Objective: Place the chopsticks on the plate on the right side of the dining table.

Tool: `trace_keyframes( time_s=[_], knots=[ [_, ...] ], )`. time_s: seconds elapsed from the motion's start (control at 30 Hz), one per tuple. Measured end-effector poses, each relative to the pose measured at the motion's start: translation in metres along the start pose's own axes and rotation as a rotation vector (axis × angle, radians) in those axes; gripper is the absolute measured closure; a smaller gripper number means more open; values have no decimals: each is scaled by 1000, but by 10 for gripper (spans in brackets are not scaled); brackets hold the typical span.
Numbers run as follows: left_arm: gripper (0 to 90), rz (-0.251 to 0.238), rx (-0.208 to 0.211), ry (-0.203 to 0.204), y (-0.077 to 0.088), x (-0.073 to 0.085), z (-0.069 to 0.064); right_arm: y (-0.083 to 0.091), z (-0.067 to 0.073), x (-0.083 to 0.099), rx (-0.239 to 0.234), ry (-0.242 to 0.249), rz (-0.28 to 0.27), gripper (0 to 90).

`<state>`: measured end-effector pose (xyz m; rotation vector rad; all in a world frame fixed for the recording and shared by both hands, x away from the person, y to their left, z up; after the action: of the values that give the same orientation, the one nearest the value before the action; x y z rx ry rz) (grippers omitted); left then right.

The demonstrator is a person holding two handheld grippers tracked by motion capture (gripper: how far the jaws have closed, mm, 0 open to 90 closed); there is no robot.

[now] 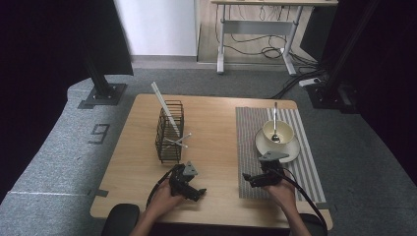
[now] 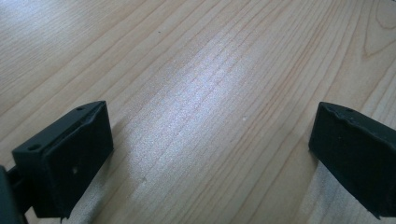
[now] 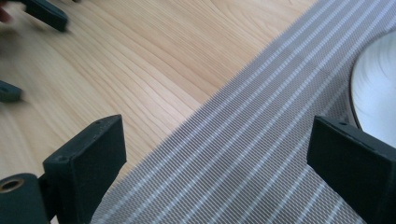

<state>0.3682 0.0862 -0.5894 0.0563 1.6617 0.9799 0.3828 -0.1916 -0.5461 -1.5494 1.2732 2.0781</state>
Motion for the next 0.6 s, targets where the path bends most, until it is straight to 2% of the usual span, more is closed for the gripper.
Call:
trace_keyframes(
  time_s=[0.17,0.43,0.6],
  knots=[
    [0,1,0,-1,0,0,0,-1,8,-19,-54,0,4,43],
    [0,1,0,0,0,0,0,-4,17,-49,-96,-1,-15,48],
    [0,2,1,0,0,0,0,-10,28,-67,-142,37,-10,49]
  ],
)
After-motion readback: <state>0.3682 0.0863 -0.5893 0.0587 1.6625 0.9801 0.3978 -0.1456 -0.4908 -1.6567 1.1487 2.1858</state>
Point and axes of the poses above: each handheld gripper's, and its own axes: y roughly backward along the jaws, x roughly out of its underside, z roughly to its left, the point moved 5 cm from there along -y, roughly forward along the jaws, and after that the axes turned 11 degrees about -z, right-handed, at the moved point
